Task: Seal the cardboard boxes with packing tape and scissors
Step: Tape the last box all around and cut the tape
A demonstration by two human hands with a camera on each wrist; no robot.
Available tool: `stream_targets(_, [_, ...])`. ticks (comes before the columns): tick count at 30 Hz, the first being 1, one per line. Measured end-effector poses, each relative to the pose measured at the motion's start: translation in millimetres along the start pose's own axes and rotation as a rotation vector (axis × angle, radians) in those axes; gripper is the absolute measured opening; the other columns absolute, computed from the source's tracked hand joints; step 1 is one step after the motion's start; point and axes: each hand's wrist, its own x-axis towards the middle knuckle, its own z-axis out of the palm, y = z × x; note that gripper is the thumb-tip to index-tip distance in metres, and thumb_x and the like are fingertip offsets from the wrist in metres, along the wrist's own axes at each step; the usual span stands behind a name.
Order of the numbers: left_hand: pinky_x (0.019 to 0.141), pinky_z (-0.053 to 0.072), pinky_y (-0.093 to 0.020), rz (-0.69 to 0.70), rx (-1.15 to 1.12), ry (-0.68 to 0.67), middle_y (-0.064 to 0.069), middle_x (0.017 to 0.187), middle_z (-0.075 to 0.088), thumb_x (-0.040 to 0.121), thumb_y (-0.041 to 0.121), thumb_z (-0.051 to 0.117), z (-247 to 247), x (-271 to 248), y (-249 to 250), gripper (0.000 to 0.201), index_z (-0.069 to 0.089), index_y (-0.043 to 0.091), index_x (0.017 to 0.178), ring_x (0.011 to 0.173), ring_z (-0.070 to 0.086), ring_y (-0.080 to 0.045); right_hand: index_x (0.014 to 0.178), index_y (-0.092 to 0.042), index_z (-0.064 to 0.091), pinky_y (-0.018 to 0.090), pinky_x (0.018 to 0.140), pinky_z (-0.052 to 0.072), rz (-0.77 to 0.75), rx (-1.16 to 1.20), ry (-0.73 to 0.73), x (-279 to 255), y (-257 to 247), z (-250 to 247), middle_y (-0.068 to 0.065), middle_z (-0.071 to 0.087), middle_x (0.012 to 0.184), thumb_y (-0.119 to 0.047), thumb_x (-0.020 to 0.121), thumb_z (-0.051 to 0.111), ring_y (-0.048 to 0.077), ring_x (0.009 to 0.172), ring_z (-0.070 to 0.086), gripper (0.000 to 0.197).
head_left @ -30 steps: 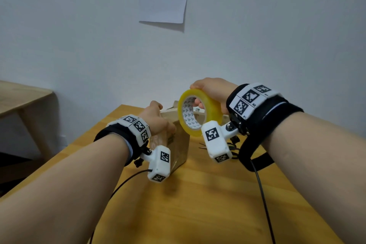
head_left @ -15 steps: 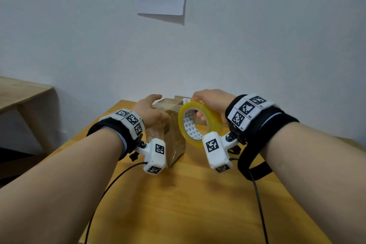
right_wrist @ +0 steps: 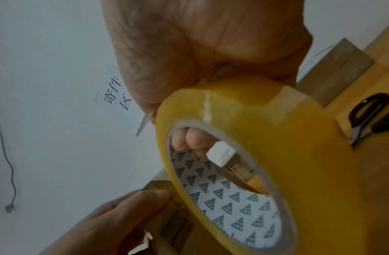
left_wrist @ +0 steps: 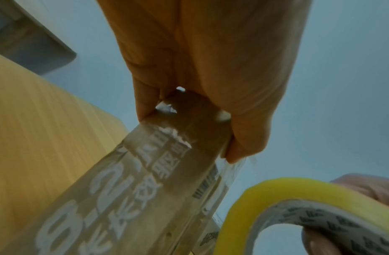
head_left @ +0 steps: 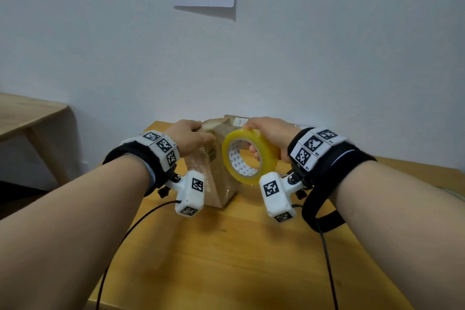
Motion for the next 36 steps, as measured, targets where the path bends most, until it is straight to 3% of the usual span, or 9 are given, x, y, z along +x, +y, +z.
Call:
stream_targets(4, [0.077, 0.058, -0.05, -0.163, -0.408, -0.073, -0.014, 0.09, 0.072, 0.082, 0.042, 0.066, 14, 1, -20, 0.042, 0.069, 0.007, 0.106, 0.079, 0.07, -0.029, 0.103, -0.003, 0.066, 0.031, 0.061, 0.055, -0.013, 0.166, -0.112, 3, -9, -11, 0.009, 0.065, 0.063, -0.04, 0.088, 0.068, 0.02, 0.054, 0.061, 0.039])
stream_targets(10, [0.077, 0.057, -0.037, -0.17, -0.216, -0.192, -0.01, 0.104, 0.066, 0.097, 0.043, 0.047, 46, 2, -52, 0.035, 0.066, 0.017, 0.109, 0.088, 0.063, -0.024, 0.114, 0.0, 0.065, 0.034, 0.064, 0.059, -0.011, 0.174, -0.076, 15, 13, 10, 0.012, 0.073, 0.074, -0.038, 0.085, 0.075, 0.022, 0.062, 0.068, 0.048])
stream_targets(13, [0.099, 0.042, -0.035, -0.125, -0.047, -0.142, -0.009, 0.146, 0.045, 0.096, 0.033, 0.053, 51, 9, -56, 0.059, 0.033, 0.013, 0.148, 0.126, 0.048, -0.026, 0.116, -0.004, 0.063, 0.042, 0.08, 0.06, -0.031, 0.099, -0.081, 23, 15, 23, 0.017, 0.075, 0.09, -0.045, 0.086, 0.071, 0.026, 0.075, 0.07, 0.051])
stream_targets(16, [0.114, 0.028, -0.039, -0.11, -0.204, -0.263, -0.003, 0.16, 0.018, 0.081, 0.021, 0.073, 57, 13, -57, 0.104, -0.001, 0.021, 0.154, 0.143, 0.025, -0.024, 0.116, -0.004, 0.062, 0.042, 0.083, 0.06, -0.035, 0.069, -0.107, 29, 15, 29, 0.019, 0.074, 0.091, -0.05, 0.09, 0.063, 0.026, 0.077, 0.07, 0.053])
stream_targets(22, [0.108, 0.039, -0.045, -0.051, -0.124, -0.351, 0.0, 0.143, 0.046, 0.04, 0.049, 0.079, 80, 31, -60, 0.138, -0.007, 0.043, 0.148, 0.129, 0.045, -0.023, 0.119, 0.0, 0.063, 0.039, 0.079, 0.059, -0.044, 0.077, -0.205, 28, 20, 25, 0.019, 0.071, 0.095, -0.059, 0.091, 0.056, 0.025, 0.074, 0.068, 0.066])
stream_targets(25, [0.108, 0.038, -0.047, -0.038, -0.065, -0.378, -0.003, 0.145, 0.044, 0.041, 0.054, 0.077, 81, 36, -60, 0.136, -0.005, 0.043, 0.149, 0.13, 0.044, -0.026, 0.124, -0.003, 0.06, 0.039, 0.078, 0.059, 0.007, 0.086, -0.259, 20, 16, 10, 0.02, 0.071, 0.097, -0.05, 0.094, 0.057, 0.026, 0.073, 0.068, 0.055])
stream_targets(28, [0.114, 0.028, -0.043, -0.06, 0.015, -0.343, -0.008, 0.155, 0.03, 0.072, 0.036, 0.078, 78, 27, -50, 0.117, -0.007, 0.032, 0.153, 0.139, 0.032, -0.03, 0.112, -0.005, 0.063, 0.04, 0.08, 0.058, 0.105, 0.02, -0.233, 12, 12, -9, 0.012, 0.072, 0.078, -0.044, 0.094, 0.06, 0.024, 0.066, 0.068, 0.043])
stream_targets(33, [0.118, 0.02, -0.044, 0.0, 0.097, -0.334, 0.0, 0.159, 0.019, 0.085, 0.034, 0.069, 80, 27, -51, 0.089, 0.011, 0.033, 0.153, 0.143, 0.024, -0.028, 0.114, 0.001, 0.066, 0.038, 0.08, 0.058, 0.192, -0.099, -0.201, -2, 20, -25, 0.01, 0.071, 0.074, -0.045, 0.089, 0.066, 0.021, 0.066, 0.067, 0.053])
stream_targets(36, [0.118, 0.018, -0.045, -0.008, 0.104, -0.348, 0.003, 0.159, 0.017, 0.086, 0.033, 0.067, 79, 27, -48, 0.086, 0.012, 0.035, 0.153, 0.142, 0.024, -0.029, 0.108, -0.002, 0.067, 0.029, 0.063, 0.059, 0.235, -0.217, -0.174, -15, 23, -36, 0.006, 0.07, 0.068, -0.046, 0.091, 0.065, 0.016, 0.057, 0.066, 0.047])
